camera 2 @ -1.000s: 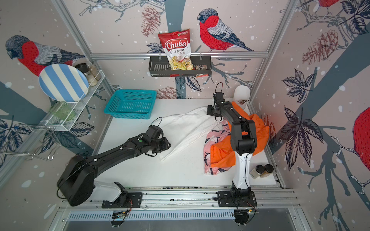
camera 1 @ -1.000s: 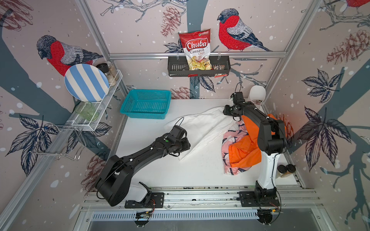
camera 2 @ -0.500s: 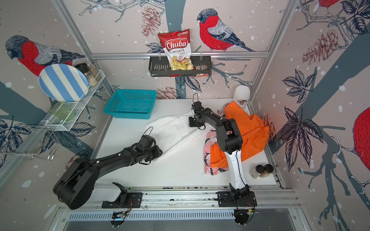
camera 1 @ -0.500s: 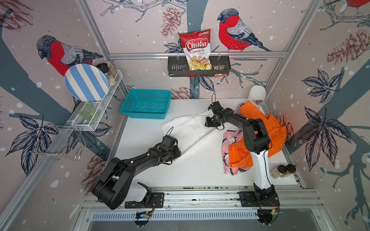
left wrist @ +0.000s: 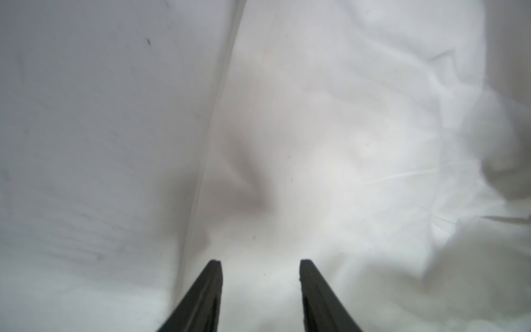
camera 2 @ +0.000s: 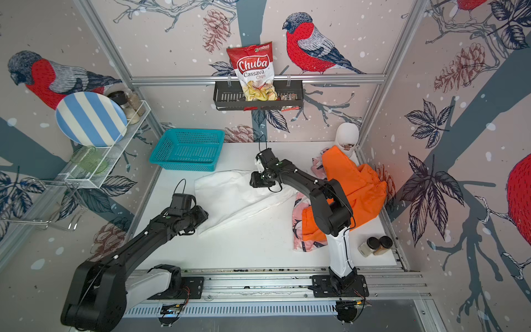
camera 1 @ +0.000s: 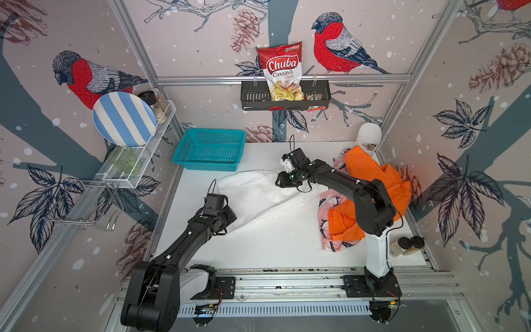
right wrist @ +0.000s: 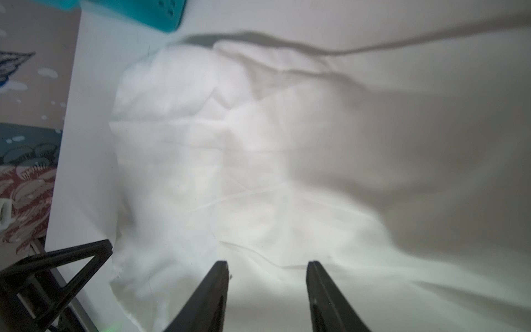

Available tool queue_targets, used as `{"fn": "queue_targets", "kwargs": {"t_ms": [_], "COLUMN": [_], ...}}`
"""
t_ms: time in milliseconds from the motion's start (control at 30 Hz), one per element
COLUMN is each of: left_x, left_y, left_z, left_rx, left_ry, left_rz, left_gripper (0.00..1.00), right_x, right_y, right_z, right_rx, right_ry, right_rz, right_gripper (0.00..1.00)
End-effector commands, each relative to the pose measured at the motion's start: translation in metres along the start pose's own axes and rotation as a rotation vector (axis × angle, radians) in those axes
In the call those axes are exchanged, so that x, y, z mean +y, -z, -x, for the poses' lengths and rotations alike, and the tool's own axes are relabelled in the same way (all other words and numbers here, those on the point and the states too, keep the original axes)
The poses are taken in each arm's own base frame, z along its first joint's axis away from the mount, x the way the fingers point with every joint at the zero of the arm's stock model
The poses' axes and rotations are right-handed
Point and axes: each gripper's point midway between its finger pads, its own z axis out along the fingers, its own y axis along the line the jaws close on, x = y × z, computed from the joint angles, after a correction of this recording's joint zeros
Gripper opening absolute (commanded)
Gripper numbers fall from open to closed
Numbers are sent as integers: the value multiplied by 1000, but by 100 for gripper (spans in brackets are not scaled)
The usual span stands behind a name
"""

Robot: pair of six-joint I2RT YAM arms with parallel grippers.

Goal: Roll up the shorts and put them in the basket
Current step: Adjust the shorts at the center of the board.

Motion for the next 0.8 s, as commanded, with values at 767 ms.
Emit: {"fn": "queue_targets", "kwargs": {"t_ms": [767], "left_x": [-18], "left_y": [-57], "left_z": [-29], "left_rx": [118], "left_ry": [-83], "left_rz": [22], "left_gripper": [51], "right_x": [-48], "right_y": [-14], "right_z": [-145], "right_rx": [276], "right_ry": [-67], "right_rz": [-115], "right_gripper": [45]}}
